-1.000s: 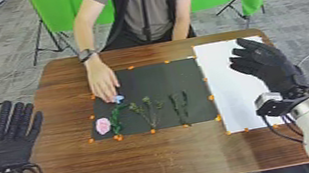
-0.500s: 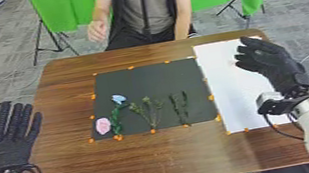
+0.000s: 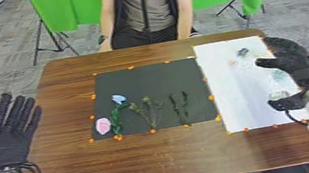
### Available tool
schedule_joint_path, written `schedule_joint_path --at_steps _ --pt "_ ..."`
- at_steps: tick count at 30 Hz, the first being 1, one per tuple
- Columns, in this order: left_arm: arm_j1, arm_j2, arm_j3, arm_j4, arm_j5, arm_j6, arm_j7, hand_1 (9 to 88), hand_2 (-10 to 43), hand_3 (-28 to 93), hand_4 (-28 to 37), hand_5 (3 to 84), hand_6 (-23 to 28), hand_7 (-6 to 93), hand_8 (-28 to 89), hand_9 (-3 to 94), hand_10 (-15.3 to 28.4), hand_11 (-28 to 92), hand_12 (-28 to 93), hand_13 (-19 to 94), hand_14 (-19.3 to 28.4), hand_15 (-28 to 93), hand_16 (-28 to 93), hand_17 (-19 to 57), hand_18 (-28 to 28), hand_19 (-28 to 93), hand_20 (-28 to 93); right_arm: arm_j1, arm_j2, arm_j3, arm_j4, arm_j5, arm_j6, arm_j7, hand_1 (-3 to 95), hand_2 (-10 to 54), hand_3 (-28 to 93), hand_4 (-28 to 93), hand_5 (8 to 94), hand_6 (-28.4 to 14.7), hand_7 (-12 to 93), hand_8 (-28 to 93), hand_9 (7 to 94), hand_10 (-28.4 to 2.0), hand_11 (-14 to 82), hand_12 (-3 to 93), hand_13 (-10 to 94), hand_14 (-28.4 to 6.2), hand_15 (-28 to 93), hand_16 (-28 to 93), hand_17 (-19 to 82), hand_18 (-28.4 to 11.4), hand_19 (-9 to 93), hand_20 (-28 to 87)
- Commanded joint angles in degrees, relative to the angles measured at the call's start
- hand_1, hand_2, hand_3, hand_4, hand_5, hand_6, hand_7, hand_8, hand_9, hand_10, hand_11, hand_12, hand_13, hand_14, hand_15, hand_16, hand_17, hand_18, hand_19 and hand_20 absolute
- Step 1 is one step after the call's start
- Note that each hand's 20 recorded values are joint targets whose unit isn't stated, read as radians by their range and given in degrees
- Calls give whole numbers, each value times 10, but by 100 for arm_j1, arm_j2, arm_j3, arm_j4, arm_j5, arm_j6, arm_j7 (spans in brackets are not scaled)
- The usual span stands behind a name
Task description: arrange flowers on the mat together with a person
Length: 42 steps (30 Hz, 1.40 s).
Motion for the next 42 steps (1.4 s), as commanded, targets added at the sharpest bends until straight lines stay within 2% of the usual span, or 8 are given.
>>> schedule_joint_path --at_steps 1,3,8,12,20,31,35,42 --pt "-72 12 -54 162 666 -499 -367 242 151 740 -283 406 76 92 -85 343 144 157 65 250 126 232 -84 -47 114 299 83 649 169 -593 676 -2683 -174 1146 298 -64 742 -236 295 -54 92 -64 297 -171 25 183 236 -164 150 226 66 -175 464 110" --pt "-78 9 -93 171 909 -570 -484 243 151 734 -283 400 76 90 -84 335 143 153 65 245 124 224 -83 -47 113 295 82 728 162 -661 844 -2800 -386 1162 298 -68 743 -236 296 -53 95 -67 288 -172 24 183 198 -173 156 222 50 -176 467 105" --pt "-33 -7 -133 163 1076 -631 -564 243 150 732 -283 396 76 86 -81 332 144 147 70 242 124 210 -75 -47 113 287 83 926 167 -818 1207 -2576 -754 1127 304 -89 753 -248 299 -51 101 -71 277 -170 18 179 169 -178 165 206 33 -177 469 90" --pt "23 -4 -201 97 1591 -652 -723 243 150 731 -283 396 76 84 -80 331 142 142 70 241 123 206 -72 -46 109 283 82 1122 164 -1006 1540 -2364 -975 1104 319 -94 756 -259 304 -46 107 -76 281 -162 23 178 182 -171 186 205 41 -175 485 95" --pt "7 -22 -193 66 1758 -657 -792 246 149 726 -283 398 76 85 -79 332 141 142 73 241 124 205 -69 -45 107 280 82 1454 194 -1243 1792 -2246 -1499 1227 351 -95 766 -282 332 -38 136 -95 308 -153 50 164 230 -162 303 200 68 -179 568 148" --pt "48 -101 -128 75 1626 -644 -838 249 148 725 -283 399 78 83 -78 332 141 143 76 242 134 215 -66 -47 107 285 84 1536 105 -1757 2174 -2594 -926 1593 491 -60 770 -282 498 2 279 -156 520 -115 285 214 358 -133 633 221 163 -182 744 367" --pt "60 -92 -145 70 1601 -614 -816 249 148 725 -283 400 77 83 -78 333 141 143 76 244 137 218 -65 -48 108 285 84 1498 93 -1790 2178 -2606 -743 1698 581 -47 674 -282 549 9 351 -52 643 -86 188 412 415 -105 601 404 190 -177 738 421" --pt "78 -58 -123 54 1464 -535 -757 249 148 725 -283 401 77 84 -78 335 140 145 76 246 139 220 -65 -48 109 286 84 1355 166 -1853 1819 -2985 106 1563 600 -16 663 -282 591 18 465 -15 686 -77 240 483 468 -86 580 470 209 -171 734 432"
